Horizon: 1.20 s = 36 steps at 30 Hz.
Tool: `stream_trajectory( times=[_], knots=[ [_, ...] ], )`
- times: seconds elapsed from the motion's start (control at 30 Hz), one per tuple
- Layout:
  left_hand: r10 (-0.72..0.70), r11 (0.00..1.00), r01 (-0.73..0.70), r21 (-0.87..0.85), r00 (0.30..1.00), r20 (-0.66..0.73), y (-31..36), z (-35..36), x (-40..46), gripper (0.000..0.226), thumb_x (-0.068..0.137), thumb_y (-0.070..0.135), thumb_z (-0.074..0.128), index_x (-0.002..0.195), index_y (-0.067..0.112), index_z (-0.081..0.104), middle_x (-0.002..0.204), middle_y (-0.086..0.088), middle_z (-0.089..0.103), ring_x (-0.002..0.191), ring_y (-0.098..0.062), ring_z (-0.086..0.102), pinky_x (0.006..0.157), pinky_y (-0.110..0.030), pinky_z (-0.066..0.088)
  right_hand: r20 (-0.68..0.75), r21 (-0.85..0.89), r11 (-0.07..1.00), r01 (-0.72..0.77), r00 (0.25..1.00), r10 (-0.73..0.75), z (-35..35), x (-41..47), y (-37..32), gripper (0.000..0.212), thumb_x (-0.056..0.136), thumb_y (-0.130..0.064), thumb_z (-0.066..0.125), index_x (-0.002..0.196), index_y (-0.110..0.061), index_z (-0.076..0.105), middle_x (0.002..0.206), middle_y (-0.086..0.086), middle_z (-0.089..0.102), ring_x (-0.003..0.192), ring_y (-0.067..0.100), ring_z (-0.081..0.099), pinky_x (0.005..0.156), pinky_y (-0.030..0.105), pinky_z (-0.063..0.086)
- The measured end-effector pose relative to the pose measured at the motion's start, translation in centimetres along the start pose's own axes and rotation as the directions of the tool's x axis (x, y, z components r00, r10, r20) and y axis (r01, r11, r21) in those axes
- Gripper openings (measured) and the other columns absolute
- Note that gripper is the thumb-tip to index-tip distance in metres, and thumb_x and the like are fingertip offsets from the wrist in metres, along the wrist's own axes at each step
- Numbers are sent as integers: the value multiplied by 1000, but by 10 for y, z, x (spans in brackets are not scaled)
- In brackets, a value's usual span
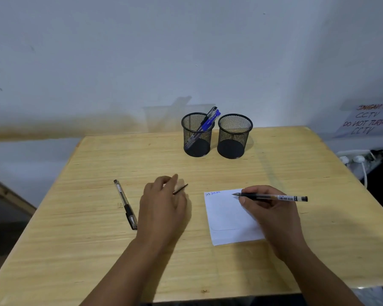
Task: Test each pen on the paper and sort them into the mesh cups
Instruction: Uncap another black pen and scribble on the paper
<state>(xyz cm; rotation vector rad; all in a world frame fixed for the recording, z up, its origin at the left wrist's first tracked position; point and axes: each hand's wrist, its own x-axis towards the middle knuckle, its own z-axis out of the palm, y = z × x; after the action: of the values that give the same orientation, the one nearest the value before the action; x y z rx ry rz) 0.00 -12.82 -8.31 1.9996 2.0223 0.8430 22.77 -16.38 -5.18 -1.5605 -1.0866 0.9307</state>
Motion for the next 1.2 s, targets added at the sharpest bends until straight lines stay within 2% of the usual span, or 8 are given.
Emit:
stream_trajectory(
  times=[0.1, 0.2, 0.27, 0.47, 0.6, 0.77, 1.0, 1.2],
  knots=[
    [219, 975, -216, -46, 972, 86, 11, 0, -19, 43, 87, 36, 57, 128, 24, 62, 126, 11, 62, 112, -16, 52, 95, -35, 43, -6, -63, 997, 52, 999, -53, 5, 6, -4, 13, 78, -17, 79, 85, -26, 74, 84, -14, 76, 81, -1, 71, 71, 23, 53],
    [301, 953, -292, -75, 935, 187, 18, 0, -25, 48, 87, 45, 54, 130, 26, 59, 131, 15, 60, 118, -15, 51, 100, -36, 40, 1, -148, 981, 126, 992, -128, 12, 16, -7, 12, 79, -18, 79, 84, -26, 73, 81, -15, 75, 75, -7, 68, 66, 12, 50],
    [304, 952, -305, -30, 924, 233, 22, 0, -25, 56, 86, 52, 51, 135, 27, 55, 137, 16, 56, 122, -14, 47, 103, -37, 38, 15, -171, 973, 157, 988, -156, 18, 23, -8, 10, 80, -17, 78, 83, -24, 72, 79, -17, 73, 73, -10, 66, 61, 6, 48],
    [291, 940, -330, 87, 909, 297, 23, 4, -26, 63, 88, 59, 44, 144, 30, 44, 150, 17, 42, 127, -15, 36, 101, -36, 32, 46, -202, 960, 194, 981, -189, 29, 36, 1, 8, 86, -17, 74, 85, -20, 68, 75, -12, 72, 73, -2, 68, 62, 10, 51],
    [279, 936, -332, 118, 904, 325, 23, 4, -26, 61, 89, 60, 40, 143, 32, 40, 152, 16, 35, 132, -16, 28, 104, -36, 28, 44, -220, 961, 168, 986, -162, 31, 35, 10, 9, 87, -19, 73, 84, -22, 65, 76, -3, 75, 74, 10, 73, 70, 27, 58],
    [287, 918, -362, 165, 890, 353, 22, 6, -26, 62, 90, 60, 35, 145, 30, 36, 152, 15, 31, 132, -19, 27, 104, -38, 27, 54, -294, 938, 182, 983, -174, 31, 38, 9, 10, 86, -23, 73, 85, -23, 64, 78, 0, 76, 75, 13, 73, 71, 30, 59],
    [300, 907, -387, 168, 871, 388, 21, 5, -24, 63, 92, 60, 31, 147, 30, 32, 161, 16, 17, 130, -16, 23, 101, -37, 25, 33, -340, 925, 171, 985, -170, 34, 38, 10, 9, 87, -27, 72, 86, -23, 63, 76, -6, 74, 72, 2, 70, 66, 16, 53],
    [292, 910, -380, 167, 872, 394, 22, 5, -25, 65, 93, 60, 29, 150, 30, 27, 162, 17, 16, 129, -15, 23, 102, -36, 23, 31, -344, 924, 165, 986, -165, 35, 36, 12, 10, 86, -29, 72, 85, -24, 63, 72, -18, 70, 70, -11, 66, 61, 2, 46]
  ],
)
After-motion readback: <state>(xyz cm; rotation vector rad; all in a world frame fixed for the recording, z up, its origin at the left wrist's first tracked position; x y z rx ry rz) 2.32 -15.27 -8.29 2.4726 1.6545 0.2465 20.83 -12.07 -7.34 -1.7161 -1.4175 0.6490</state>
